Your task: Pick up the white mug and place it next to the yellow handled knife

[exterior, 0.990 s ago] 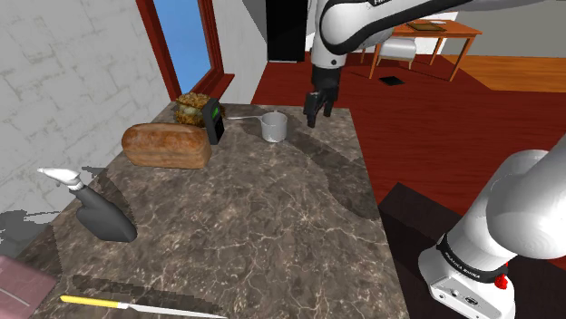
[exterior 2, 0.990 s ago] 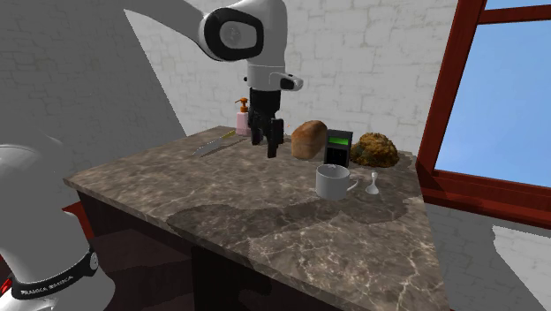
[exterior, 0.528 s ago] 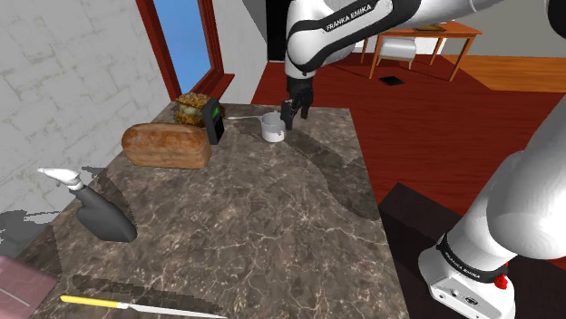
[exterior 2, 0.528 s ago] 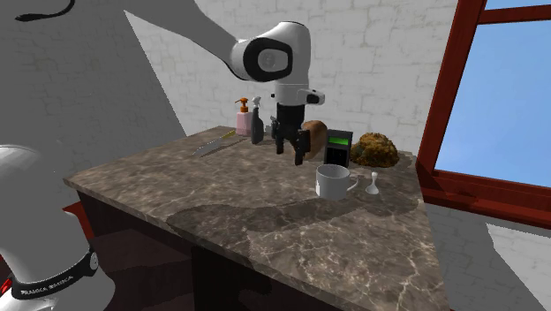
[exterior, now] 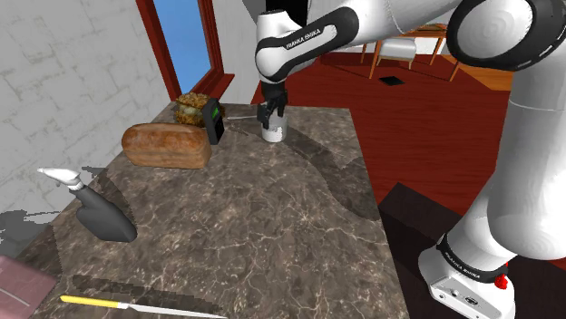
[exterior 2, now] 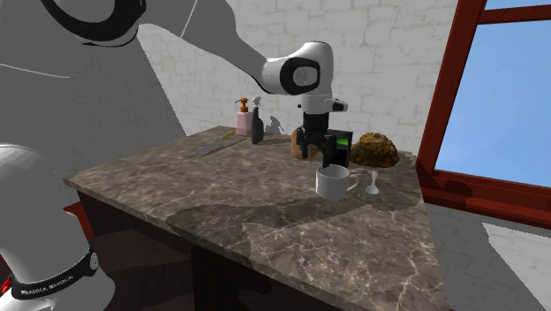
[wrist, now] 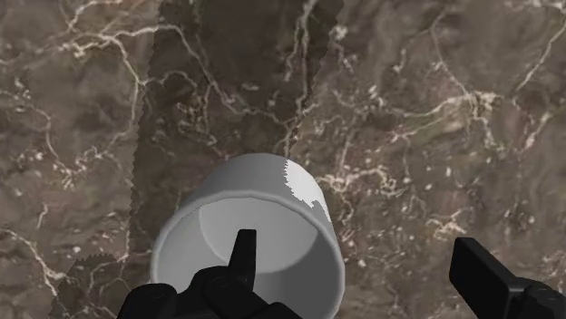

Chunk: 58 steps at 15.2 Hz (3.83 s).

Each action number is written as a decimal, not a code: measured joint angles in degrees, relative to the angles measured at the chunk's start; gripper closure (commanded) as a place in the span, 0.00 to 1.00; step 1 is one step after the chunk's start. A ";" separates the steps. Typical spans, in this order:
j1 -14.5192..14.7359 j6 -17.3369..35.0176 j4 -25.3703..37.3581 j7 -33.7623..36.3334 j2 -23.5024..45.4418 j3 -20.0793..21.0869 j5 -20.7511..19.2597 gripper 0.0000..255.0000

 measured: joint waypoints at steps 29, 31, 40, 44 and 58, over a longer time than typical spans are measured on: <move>0.52 3.47 5.45 0.14 8.26 -0.09 -1.18 1.00; 0.50 2.34 6.16 0.07 7.84 -0.09 -1.15 1.00; 0.54 -3.33 9.28 -0.12 5.27 -0.03 -1.04 1.00; 0.50 -6.15 11.42 -0.29 4.59 -0.04 -0.99 1.00; 1.47 -14.21 16.24 0.72 1.41 0.34 -1.08 1.00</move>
